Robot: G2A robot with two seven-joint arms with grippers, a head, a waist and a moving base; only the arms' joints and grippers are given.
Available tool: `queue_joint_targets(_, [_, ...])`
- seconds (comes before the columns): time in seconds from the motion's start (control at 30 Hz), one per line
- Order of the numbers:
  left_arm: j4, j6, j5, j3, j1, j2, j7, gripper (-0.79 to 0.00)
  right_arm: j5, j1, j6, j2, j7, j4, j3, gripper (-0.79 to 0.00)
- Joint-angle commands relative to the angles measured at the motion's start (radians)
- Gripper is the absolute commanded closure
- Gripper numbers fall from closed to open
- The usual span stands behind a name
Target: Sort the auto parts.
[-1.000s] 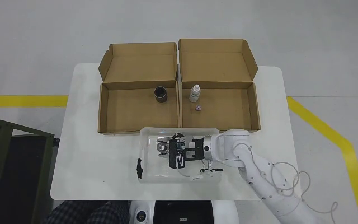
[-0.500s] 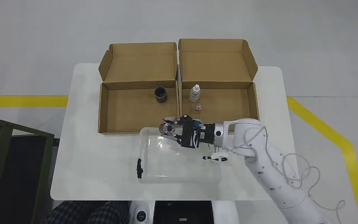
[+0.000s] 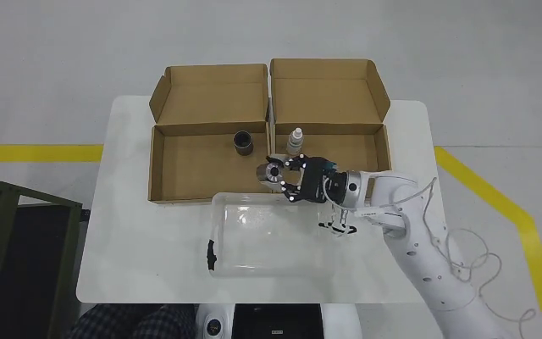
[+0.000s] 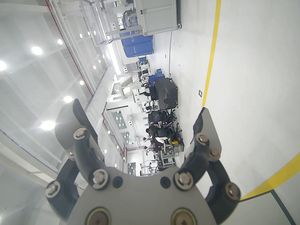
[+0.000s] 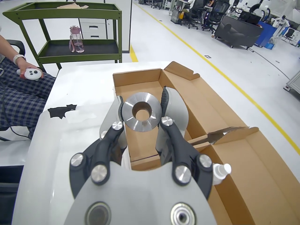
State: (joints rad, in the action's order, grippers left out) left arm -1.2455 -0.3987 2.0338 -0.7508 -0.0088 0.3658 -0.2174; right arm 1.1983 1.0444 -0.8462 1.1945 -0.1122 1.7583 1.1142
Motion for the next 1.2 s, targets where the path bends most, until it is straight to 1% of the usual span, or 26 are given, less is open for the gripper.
queue_joint_targets(0.0, [0.0, 0.0, 0.0, 0.0, 0.0, 0.0, 0.0, -0.785, -0.007, -0.002, -0.002, -0.001, 0.002, -0.003, 0.005, 0.0])
queue_joint_targets(0.23, [0.0, 0.0, 0.0, 0.0, 0.0, 0.0, 0.0, -0.785, -0.027, -0.02, -0.013, -0.002, 0.0, -0.022, 0.0, 0.0])
queue_joint_targets(0.67, [0.0, 0.0, 0.0, 0.0, 0.0, 0.0, 0.0, -0.785, -0.026, -0.112, 0.009, 0.014, -0.026, -0.111, -0.08, 0.0])
queue_joint_targets(0.87, [0.0, 0.0, 0.0, 0.0, 0.0, 0.0, 0.0, -0.785, -0.009, -0.169, 0.031, 0.028, -0.049, -0.165, -0.132, 0.0])
queue_joint_targets(1.17, [0.0, 0.0, 0.0, 0.0, 0.0, 0.0, 0.0, -0.785, -0.003, -0.275, 0.052, 0.062, -0.081, -0.279, -0.239, 0.0])
